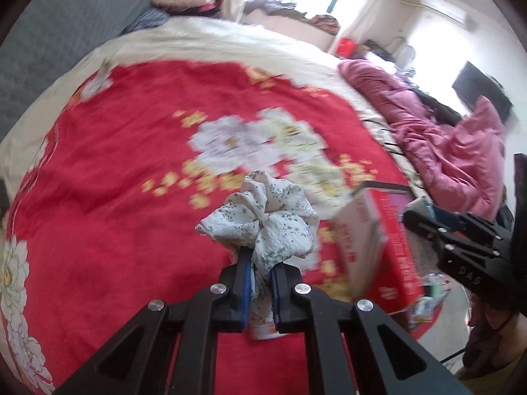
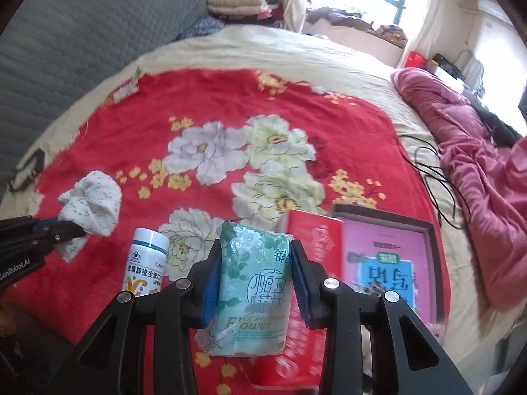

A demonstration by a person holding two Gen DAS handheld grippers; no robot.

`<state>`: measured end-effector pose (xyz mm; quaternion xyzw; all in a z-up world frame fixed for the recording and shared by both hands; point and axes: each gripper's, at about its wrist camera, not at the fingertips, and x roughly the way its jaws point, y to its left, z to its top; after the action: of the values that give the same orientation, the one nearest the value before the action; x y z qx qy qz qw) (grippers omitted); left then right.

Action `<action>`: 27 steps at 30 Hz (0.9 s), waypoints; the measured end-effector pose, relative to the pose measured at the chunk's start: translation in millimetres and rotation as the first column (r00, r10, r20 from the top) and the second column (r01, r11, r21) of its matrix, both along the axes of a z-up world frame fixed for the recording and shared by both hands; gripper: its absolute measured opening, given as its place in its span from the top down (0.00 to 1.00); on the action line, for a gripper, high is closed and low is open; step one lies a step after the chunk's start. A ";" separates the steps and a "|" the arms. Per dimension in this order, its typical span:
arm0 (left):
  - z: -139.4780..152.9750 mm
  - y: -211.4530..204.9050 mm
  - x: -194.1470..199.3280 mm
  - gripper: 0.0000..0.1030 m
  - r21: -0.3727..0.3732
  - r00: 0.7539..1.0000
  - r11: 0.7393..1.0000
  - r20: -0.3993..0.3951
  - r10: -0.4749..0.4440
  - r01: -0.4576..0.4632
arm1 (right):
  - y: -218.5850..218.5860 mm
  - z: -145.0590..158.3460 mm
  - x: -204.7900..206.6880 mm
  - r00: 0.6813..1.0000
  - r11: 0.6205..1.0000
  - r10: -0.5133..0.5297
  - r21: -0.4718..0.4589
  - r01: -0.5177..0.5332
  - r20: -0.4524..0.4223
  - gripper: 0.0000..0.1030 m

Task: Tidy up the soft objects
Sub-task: 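Grasp the green tissue pack with right while left grasps the floral scrunchie, then carry the scrunchie with left and tissue pack with right over the tray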

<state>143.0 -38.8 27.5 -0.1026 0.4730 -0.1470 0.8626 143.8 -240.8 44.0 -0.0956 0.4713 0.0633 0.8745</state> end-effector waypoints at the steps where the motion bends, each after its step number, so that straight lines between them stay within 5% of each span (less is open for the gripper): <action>1: 7.4 -10.7 -1.4 0.90 -0.001 1.000 1.000 0.013 -0.015 0.015 | -11.0 6.5 -4.8 1.000 1.000 -0.015 0.002 0.015 0.010 0.62; 13: 41.4 -174.0 -29.3 0.90 0.013 0.960 0.962 0.062 -0.274 0.273 | -173.5 36.7 -56.5 0.963 0.964 -0.264 0.024 0.263 0.060 0.61; 20: 16.7 -256.8 -45.1 0.90 0.071 0.920 0.918 0.013 -0.392 0.390 | -234.5 11.1 -79.6 0.939 0.939 -0.344 0.021 0.344 -0.003 0.61; 27: -13.2 -288.4 -45.1 0.90 0.121 0.911 0.903 -0.036 -0.412 0.413 | -256.1 -15.0 -79.5 0.931 0.930 -0.361 0.045 0.364 -0.049 0.61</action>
<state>97.9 -327.2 14.3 0.0537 0.4966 -0.2952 0.8144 64.3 -496.9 29.0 0.0176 0.4962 -0.0847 0.8639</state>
